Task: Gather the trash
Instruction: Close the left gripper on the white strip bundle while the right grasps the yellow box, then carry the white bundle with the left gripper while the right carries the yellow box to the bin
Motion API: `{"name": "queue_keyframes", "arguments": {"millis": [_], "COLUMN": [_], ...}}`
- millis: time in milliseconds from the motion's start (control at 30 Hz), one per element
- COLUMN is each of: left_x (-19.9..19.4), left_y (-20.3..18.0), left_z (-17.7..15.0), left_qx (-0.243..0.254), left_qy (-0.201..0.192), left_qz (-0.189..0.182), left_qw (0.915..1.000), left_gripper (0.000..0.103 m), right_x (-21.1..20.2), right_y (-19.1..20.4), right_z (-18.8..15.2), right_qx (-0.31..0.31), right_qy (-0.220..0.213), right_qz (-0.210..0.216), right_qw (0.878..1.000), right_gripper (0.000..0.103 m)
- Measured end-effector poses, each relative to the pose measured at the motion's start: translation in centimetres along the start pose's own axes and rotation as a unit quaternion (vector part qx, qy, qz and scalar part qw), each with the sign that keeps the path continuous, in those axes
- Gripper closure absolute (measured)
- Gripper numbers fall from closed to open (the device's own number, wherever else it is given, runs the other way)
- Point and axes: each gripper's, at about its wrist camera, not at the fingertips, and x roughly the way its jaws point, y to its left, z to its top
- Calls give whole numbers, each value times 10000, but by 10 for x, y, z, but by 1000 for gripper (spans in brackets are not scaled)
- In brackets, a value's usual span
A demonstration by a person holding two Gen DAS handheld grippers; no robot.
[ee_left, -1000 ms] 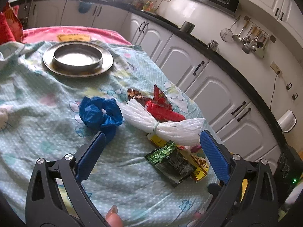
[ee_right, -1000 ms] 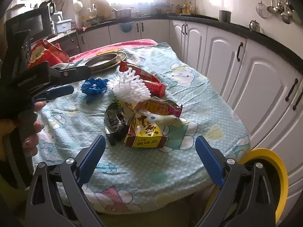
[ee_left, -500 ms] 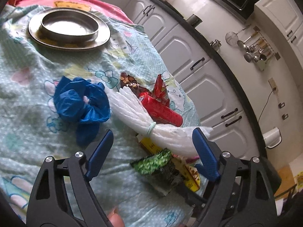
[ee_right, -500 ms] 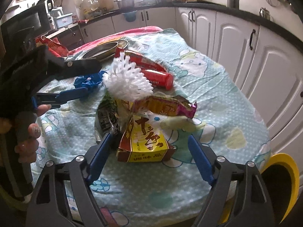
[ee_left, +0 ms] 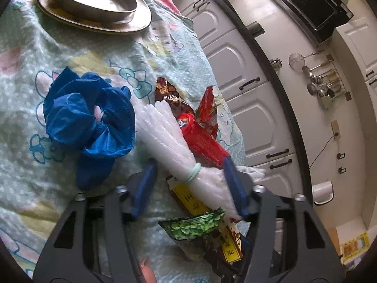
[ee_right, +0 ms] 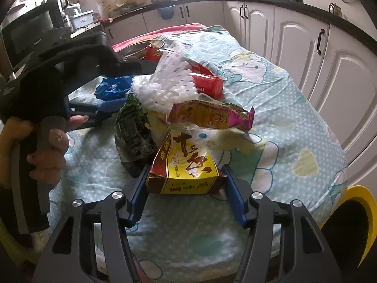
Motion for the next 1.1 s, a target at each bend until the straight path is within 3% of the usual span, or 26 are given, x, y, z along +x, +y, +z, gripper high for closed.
{"name": "queue_keyframes", "arguments": {"millis": [133,300,567,767,1100], "left_x": [-2,-16,-55,-79,-116], "left_y": [4,3,-9,-19,-45], "left_z": [-3,-7,-13,-15,-19], "left_qx": [-46,75,620,902,1398], "left_qy": [100,26,-400,-631,-1200], "left_qz": [-147,-253,-124,-66,76], "left_qw": [9998,9996,9972,9939,9829], "left_gripper": [77,85,89,89,91], "right_x": [-4,-12,-42,-65,-105], "right_y": [1,2,1,8,12], "right_z": [-2,-7,-14,-16,-17], "right_qx": [-34,-22,-59,-103,-64], "right_qy": [29,58,-84,-226,-679], "right_qz": [21,-2,-270,-246,-398], "right_qw": [10000,10000,9996,9994,9969], "right_gripper": [47,47,47,47,47]}}
